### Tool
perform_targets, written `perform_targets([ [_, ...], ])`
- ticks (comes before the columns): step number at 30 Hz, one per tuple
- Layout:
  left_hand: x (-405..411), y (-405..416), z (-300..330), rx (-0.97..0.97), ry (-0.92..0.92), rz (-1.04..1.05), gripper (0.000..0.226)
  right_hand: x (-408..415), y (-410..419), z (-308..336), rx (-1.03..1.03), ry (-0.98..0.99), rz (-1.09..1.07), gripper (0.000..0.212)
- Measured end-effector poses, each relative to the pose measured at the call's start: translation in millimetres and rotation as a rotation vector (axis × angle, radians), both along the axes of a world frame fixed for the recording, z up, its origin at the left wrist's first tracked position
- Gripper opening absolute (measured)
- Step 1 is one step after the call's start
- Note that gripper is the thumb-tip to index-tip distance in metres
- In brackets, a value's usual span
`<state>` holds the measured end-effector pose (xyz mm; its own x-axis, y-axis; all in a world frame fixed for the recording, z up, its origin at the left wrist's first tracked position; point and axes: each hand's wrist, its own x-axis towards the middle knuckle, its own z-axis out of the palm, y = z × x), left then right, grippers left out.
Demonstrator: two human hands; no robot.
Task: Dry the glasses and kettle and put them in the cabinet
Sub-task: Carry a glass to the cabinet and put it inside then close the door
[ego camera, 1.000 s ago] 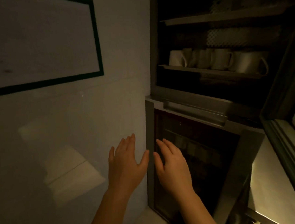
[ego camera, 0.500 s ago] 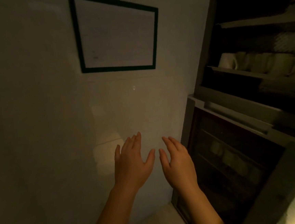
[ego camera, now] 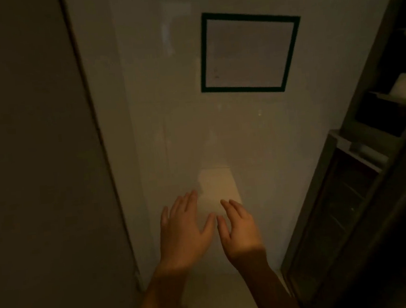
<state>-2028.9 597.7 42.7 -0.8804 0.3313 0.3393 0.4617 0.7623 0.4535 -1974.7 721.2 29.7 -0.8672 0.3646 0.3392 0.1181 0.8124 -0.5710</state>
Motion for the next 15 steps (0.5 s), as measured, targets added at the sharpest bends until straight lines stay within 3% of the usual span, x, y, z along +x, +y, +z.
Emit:
perform_targets([
  [3,21.1,-24.2,5.6,-0.008,-0.011,0.038,0.093,14.3,-25.2,2.1,-0.047,0.029,0.027,0.055],
  [7,40.8,-46.0,12.3,0.023,-0.067,0.080,0.086,29.4,-46.2,4.1,-0.009,0.161,0.026,0.045],
  [11,56.3,-65.6,13.0,-0.046,-0.035,0.154,0.075,44.2,-63.0,14.9,0.017,0.034,0.076,0.053],
  [15,84.1,-89.2,12.7,-0.035,0.004,0.146,0.090,63.8,-79.5,17.8,0.046,0.031,0.119,0.052],
])
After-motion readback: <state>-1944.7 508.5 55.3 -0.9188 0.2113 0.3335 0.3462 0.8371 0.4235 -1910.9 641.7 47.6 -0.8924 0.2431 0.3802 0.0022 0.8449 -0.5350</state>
